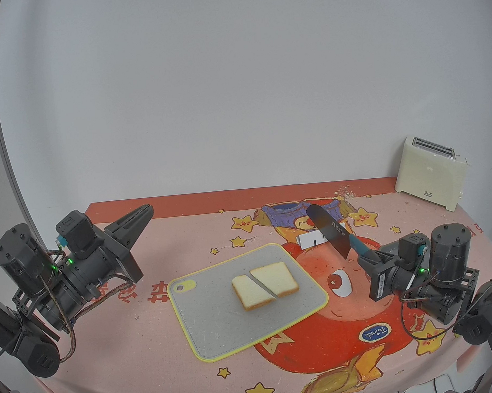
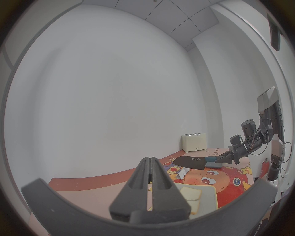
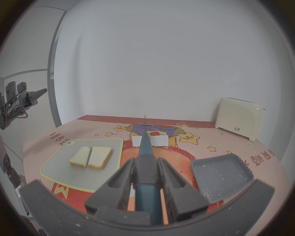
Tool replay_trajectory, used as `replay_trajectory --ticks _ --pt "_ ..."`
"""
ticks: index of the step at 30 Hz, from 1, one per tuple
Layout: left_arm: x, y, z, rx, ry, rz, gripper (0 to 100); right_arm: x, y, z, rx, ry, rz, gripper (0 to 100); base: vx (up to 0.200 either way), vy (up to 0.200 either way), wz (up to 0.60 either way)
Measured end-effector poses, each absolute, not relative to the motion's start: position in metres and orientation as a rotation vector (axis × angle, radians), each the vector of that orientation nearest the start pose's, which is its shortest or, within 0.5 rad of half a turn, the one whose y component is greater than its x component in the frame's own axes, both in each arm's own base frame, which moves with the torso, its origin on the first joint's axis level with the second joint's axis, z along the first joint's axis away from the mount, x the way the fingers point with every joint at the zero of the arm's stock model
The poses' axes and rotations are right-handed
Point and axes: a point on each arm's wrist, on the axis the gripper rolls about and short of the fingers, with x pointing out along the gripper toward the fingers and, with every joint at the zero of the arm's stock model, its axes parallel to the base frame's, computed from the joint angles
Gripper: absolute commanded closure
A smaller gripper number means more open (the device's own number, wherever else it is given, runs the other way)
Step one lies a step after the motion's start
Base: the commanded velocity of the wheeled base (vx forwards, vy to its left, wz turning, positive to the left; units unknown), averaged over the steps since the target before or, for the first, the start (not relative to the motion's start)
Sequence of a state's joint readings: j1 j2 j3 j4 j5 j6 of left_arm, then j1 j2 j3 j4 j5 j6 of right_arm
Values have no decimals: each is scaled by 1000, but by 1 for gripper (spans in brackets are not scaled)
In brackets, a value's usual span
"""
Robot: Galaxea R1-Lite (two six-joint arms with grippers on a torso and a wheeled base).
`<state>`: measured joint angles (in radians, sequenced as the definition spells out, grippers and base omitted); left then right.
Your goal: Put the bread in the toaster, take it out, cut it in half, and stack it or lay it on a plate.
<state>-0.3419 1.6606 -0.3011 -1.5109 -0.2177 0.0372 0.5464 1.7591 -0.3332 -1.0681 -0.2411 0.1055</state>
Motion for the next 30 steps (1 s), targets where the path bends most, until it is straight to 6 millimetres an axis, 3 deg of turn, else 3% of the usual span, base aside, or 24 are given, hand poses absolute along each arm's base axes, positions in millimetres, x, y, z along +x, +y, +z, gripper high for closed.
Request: replay_trajectory --ticks 30 --pt "223 -85 158 27 -159 -556 100 221 124 93 -38 360 269 100 0 0 0"
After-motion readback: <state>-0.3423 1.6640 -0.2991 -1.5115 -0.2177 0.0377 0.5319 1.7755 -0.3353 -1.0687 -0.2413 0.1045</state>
